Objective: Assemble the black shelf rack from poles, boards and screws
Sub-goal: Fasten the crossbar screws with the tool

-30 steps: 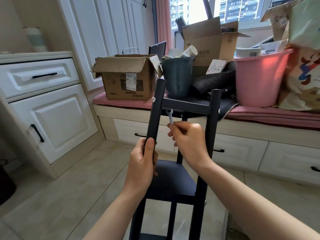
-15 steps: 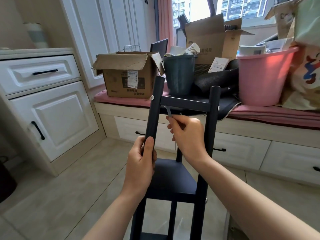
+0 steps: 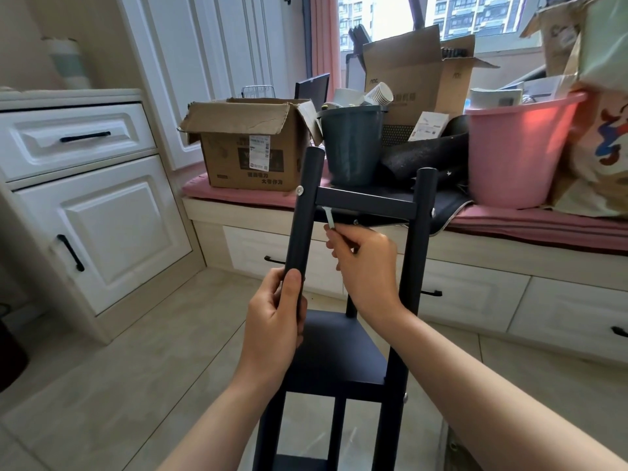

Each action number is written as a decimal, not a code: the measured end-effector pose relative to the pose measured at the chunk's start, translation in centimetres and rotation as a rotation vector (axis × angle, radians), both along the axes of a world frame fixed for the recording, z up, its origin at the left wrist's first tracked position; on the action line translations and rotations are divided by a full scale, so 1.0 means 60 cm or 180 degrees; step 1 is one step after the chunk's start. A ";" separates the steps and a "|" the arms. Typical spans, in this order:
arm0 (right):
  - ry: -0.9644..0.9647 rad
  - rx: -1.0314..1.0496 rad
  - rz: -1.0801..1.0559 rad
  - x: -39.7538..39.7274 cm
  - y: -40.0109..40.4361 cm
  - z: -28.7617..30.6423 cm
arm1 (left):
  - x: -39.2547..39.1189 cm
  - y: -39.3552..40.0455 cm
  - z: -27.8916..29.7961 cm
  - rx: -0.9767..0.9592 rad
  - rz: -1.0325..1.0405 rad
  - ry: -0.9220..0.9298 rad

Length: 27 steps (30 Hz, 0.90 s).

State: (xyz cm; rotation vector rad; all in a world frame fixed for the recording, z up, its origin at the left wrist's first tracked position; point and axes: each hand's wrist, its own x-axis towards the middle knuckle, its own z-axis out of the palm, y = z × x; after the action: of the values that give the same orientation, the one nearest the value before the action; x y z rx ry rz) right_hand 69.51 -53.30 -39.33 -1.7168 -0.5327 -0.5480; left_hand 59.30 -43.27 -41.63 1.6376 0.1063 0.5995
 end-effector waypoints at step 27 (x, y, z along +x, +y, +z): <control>-0.0096 0.0353 -0.0149 0.011 0.039 0.002 | 0.000 -0.022 -0.001 -0.0014 -0.0106 -0.0053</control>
State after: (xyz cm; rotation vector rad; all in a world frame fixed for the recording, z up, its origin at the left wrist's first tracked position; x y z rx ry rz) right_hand 70.18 -50.98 -39.23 -1.6211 -0.4757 -0.6265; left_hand 59.32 -44.58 -41.71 1.6267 0.0681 0.5868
